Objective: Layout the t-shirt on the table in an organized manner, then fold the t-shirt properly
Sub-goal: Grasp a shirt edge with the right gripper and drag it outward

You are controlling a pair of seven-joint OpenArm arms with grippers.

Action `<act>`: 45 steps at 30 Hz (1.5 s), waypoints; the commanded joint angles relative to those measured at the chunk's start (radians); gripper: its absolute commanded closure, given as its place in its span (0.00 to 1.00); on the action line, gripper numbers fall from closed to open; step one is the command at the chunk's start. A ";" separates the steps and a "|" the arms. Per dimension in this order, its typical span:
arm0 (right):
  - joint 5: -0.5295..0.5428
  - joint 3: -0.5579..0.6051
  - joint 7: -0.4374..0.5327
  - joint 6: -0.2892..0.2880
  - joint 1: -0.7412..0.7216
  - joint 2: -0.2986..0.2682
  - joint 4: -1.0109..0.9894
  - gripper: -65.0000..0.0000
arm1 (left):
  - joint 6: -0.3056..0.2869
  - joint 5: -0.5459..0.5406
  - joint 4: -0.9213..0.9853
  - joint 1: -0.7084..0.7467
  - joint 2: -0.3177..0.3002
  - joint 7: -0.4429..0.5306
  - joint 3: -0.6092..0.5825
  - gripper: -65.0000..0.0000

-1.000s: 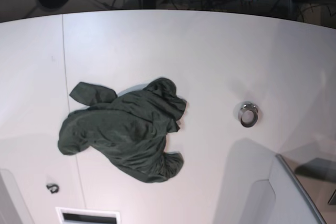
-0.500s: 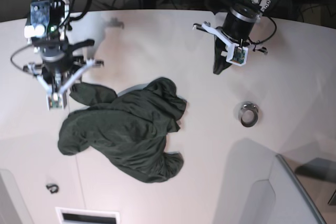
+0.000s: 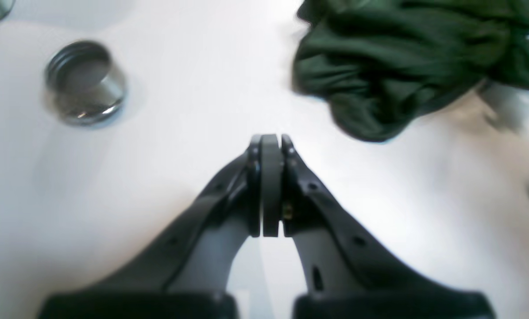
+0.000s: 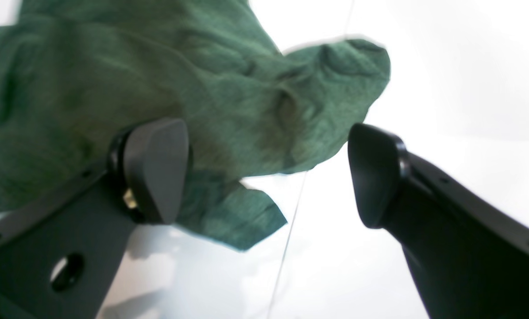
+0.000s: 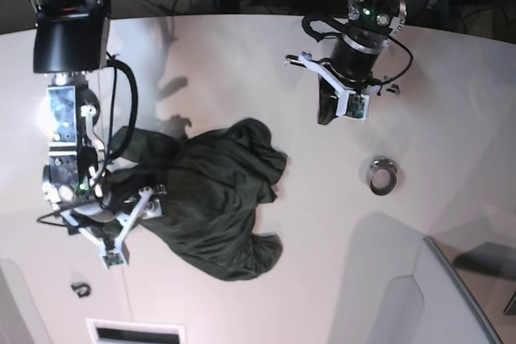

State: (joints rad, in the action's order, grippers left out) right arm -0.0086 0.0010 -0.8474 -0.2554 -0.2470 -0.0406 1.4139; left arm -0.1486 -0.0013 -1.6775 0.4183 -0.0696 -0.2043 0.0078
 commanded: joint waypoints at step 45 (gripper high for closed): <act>0.009 -0.418 0.058 -0.008 0.504 -0.006 0.387 0.99 | 0.008 -0.001 0.090 -0.124 -0.026 0.019 -0.010 1.00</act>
State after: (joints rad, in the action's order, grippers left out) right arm -0.0006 -0.4149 -0.8013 -0.2626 0.2604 -0.0437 1.7863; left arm -0.1421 -0.0010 -1.5734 0.2989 -0.0933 -0.2050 -0.0021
